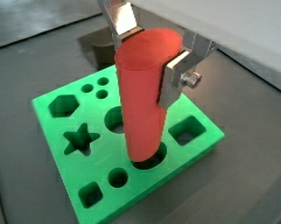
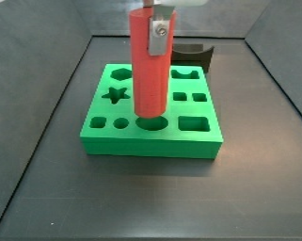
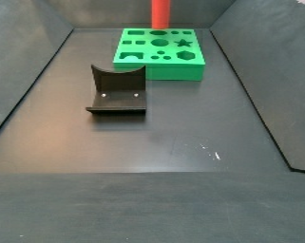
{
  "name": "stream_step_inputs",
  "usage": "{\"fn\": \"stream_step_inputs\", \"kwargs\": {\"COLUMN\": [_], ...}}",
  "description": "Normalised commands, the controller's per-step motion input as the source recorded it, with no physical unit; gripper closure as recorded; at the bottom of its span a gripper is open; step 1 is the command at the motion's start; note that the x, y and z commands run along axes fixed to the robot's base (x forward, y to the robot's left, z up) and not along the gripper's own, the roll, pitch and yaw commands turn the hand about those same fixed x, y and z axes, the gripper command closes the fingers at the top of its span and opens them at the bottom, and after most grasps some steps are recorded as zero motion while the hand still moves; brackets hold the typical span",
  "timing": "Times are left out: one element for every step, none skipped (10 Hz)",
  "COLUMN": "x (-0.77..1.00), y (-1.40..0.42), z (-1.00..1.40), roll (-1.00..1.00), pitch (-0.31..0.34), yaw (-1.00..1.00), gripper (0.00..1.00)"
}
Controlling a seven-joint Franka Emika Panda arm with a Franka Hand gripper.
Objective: Insert the oval object.
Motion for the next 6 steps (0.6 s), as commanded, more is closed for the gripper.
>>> {"fn": "stream_step_inputs", "kwargs": {"x": [0.0,0.0,0.22,0.16,0.0,0.02], "y": [-0.04,-0.08,-0.13,-0.18,-0.06,-0.04], "z": [-0.13,-0.23,-0.29,-0.2,-0.13,-0.14], "roll": [0.0,0.01,0.03,0.04,0.01,0.04], "pitch": [0.0,0.0,0.0,0.0,0.0,0.0], "yaw": [-1.0,-1.0,-0.83,-0.42,-0.1,0.0], "gripper": [1.0,1.0,1.0,1.0,1.0,1.0]}}
